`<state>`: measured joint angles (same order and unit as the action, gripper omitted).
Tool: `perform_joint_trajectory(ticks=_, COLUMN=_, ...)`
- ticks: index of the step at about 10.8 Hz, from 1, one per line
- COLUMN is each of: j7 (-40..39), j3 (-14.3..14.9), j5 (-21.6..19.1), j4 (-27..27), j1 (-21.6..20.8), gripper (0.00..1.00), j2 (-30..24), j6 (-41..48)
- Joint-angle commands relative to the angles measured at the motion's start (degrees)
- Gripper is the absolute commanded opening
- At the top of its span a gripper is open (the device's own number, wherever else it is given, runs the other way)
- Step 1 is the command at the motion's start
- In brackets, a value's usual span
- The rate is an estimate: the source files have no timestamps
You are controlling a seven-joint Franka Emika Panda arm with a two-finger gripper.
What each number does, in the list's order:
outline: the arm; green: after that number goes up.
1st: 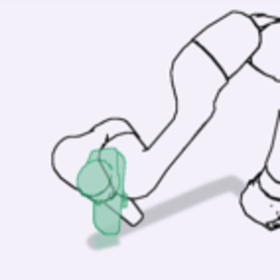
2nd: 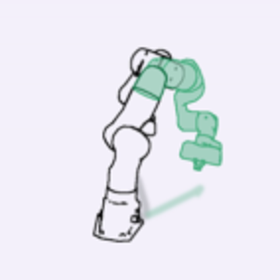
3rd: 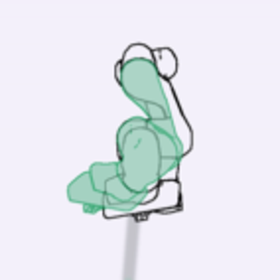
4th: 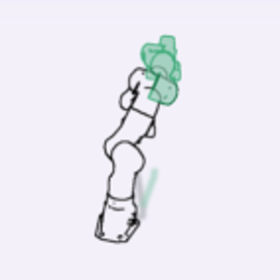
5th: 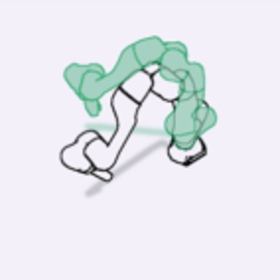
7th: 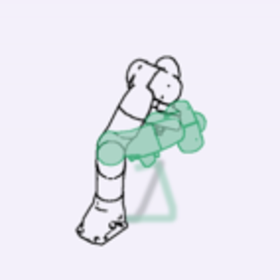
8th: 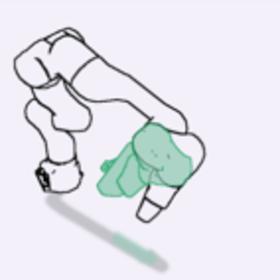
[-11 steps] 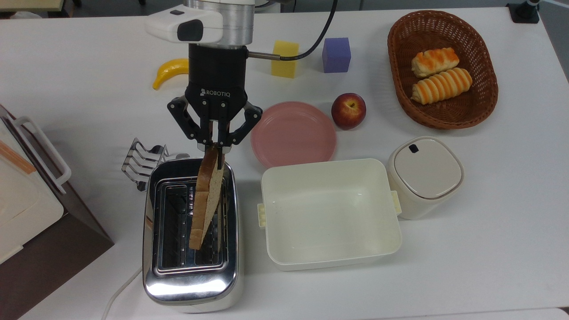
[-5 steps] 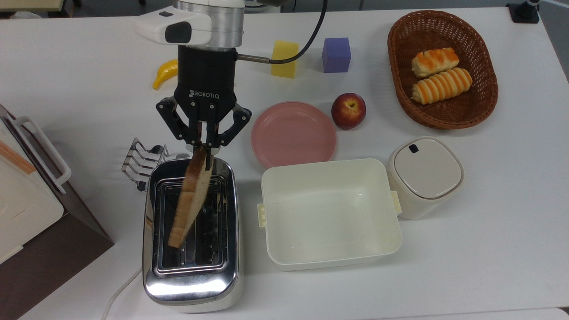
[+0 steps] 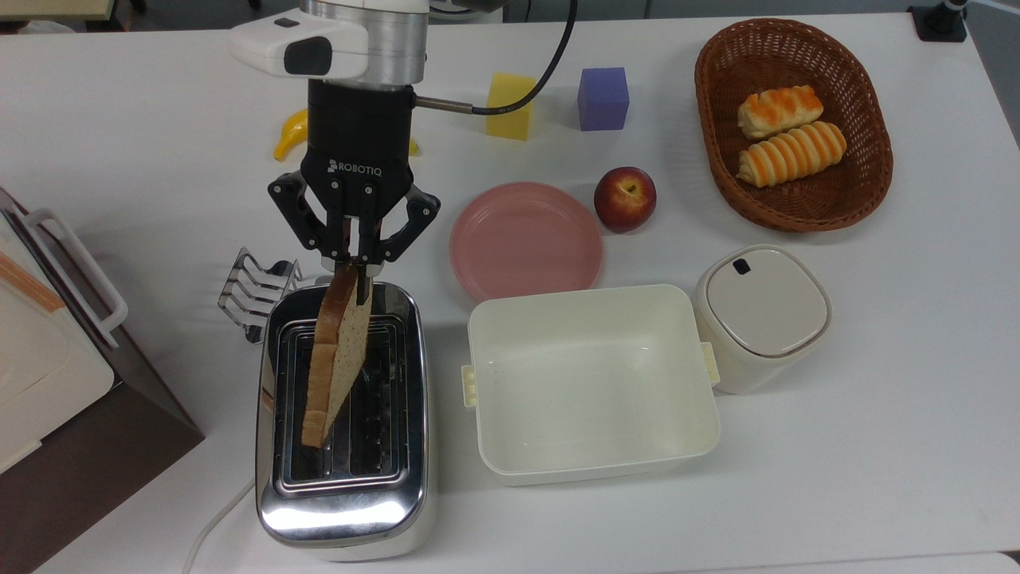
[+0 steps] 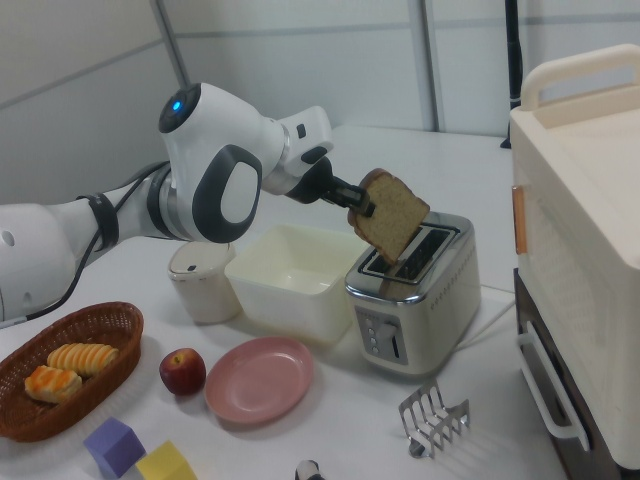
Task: Put the bread in the toaster
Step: 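Lower the bread slice down into the toaster slot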
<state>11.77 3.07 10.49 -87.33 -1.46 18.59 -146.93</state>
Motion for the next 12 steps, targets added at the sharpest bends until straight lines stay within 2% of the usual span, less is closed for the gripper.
perform_joint_trajectory(ticks=1, j7=0.4, j3=-0.1, j5=2.1, j4=-0.8, j1=0.0, gripper=0.0, j2=0.0, j6=-0.5)
perform_joint_trajectory(ticks=12, j7=0.4, j3=-0.4, j5=2.5, j4=-2.9, j1=-0.8, gripper=0.0, j2=0.2, j6=-0.5)
